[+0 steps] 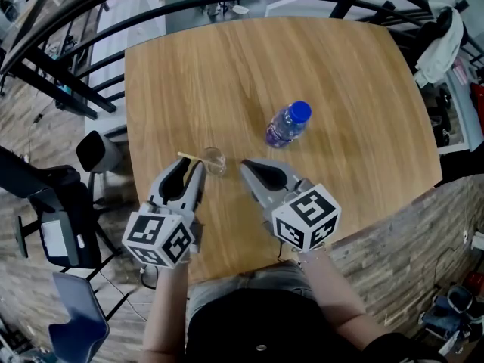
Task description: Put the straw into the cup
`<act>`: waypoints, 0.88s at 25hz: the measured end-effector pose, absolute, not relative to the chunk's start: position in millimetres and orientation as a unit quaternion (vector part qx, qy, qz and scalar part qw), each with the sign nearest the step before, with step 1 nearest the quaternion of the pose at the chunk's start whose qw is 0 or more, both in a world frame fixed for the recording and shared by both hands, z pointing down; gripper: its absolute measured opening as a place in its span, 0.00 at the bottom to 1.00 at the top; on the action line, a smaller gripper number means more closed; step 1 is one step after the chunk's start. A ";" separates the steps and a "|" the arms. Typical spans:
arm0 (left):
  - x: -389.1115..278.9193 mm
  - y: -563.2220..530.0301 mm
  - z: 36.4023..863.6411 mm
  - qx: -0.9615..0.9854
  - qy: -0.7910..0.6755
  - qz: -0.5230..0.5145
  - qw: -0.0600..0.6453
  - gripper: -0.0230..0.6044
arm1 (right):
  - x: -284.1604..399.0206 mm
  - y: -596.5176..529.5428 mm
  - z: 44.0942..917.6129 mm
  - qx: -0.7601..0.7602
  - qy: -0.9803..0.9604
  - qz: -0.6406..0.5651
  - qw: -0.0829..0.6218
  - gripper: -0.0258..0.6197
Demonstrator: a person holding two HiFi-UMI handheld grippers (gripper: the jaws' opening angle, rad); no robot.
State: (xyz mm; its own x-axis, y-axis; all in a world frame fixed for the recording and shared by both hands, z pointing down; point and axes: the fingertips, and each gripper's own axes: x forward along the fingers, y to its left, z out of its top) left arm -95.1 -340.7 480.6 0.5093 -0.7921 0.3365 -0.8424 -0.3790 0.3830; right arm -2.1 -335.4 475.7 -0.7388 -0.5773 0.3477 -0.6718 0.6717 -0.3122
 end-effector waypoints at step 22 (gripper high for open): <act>-103.5 -307.3 437.2 0.851 -0.472 0.024 0.228 0.26 | -13.2 -306.3 423.2 0.345 -0.920 0.171 0.077 0.04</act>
State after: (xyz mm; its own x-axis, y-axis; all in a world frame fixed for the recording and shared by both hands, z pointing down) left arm -103.5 -307.3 437.2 0.5525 -0.7930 0.2565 -0.8149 -0.4493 0.3662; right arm -13.2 -306.3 423.2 -0.7502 -0.6083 0.2591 -0.6608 0.7033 -0.2621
